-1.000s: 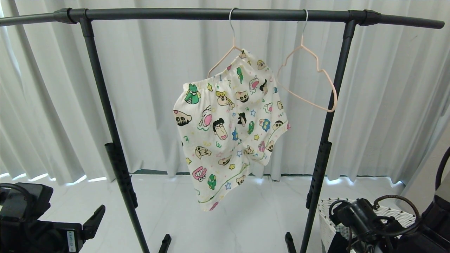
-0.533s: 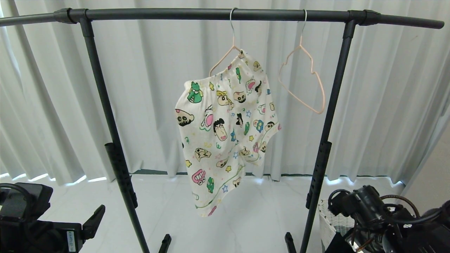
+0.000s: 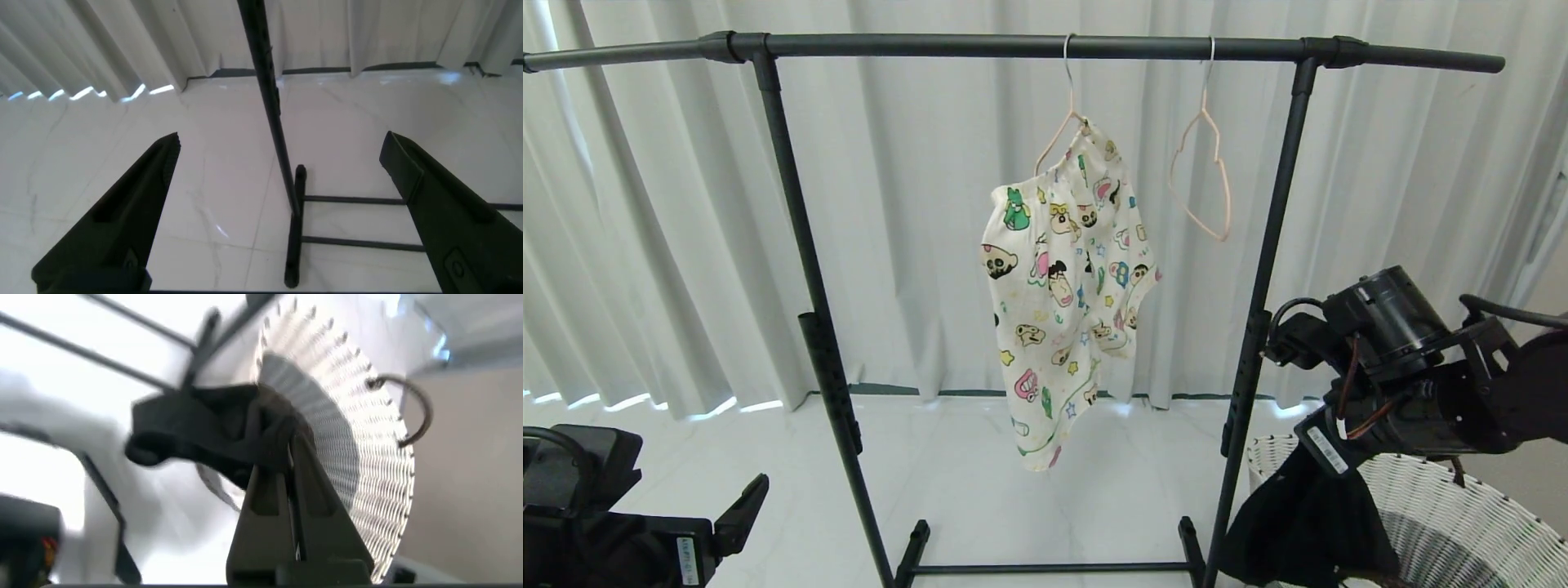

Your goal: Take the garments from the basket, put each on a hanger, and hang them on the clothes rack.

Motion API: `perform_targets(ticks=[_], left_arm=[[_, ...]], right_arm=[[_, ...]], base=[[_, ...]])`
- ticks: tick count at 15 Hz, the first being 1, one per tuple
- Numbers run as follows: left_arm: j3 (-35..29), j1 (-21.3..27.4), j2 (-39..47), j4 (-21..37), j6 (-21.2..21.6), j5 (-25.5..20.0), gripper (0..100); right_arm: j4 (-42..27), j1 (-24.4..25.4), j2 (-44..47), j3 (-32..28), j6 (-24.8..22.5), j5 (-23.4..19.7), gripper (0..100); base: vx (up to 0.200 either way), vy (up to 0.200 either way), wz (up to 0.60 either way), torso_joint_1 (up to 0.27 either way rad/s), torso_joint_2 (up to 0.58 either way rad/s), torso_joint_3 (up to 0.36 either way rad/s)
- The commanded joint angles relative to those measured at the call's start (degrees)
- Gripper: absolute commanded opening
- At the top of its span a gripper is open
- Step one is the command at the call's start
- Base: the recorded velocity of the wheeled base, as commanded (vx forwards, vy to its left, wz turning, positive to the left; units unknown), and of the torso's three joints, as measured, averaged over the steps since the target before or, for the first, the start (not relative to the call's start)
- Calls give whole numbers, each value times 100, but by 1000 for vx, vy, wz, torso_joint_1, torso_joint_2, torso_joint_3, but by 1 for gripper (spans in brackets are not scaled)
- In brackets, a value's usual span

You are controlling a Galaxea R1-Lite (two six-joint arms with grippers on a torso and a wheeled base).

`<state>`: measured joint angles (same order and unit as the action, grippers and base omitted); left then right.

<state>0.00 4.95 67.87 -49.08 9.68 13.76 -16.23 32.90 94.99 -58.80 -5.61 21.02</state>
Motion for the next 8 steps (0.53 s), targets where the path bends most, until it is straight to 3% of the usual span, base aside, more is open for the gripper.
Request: perform_targets(ticks=[1, 3, 7, 8], left_arm=[[0, -3, -19, -5, -10, 4, 100], [0, -3, -133, 4, -1, 12, 100], [0, -12, -362, 206, 34, 179, 100], [0, -12, -441, 276, 34, 179, 100]], right_arm=[[-118, 137, -121, -317, -2, -10, 0], [-250, 190, -139, -413, -2, -1, 0], [-487, 348, -130, -668, -2, -10, 0], [-496, 410, -130, -677, -2, -1, 0]], base=[[-200, 0, 0, 2, 2, 12], [-200, 0, 0, 0, 2, 0], [0, 0, 0, 0, 0, 0], [0, 200, 0, 2, 7, 2]])
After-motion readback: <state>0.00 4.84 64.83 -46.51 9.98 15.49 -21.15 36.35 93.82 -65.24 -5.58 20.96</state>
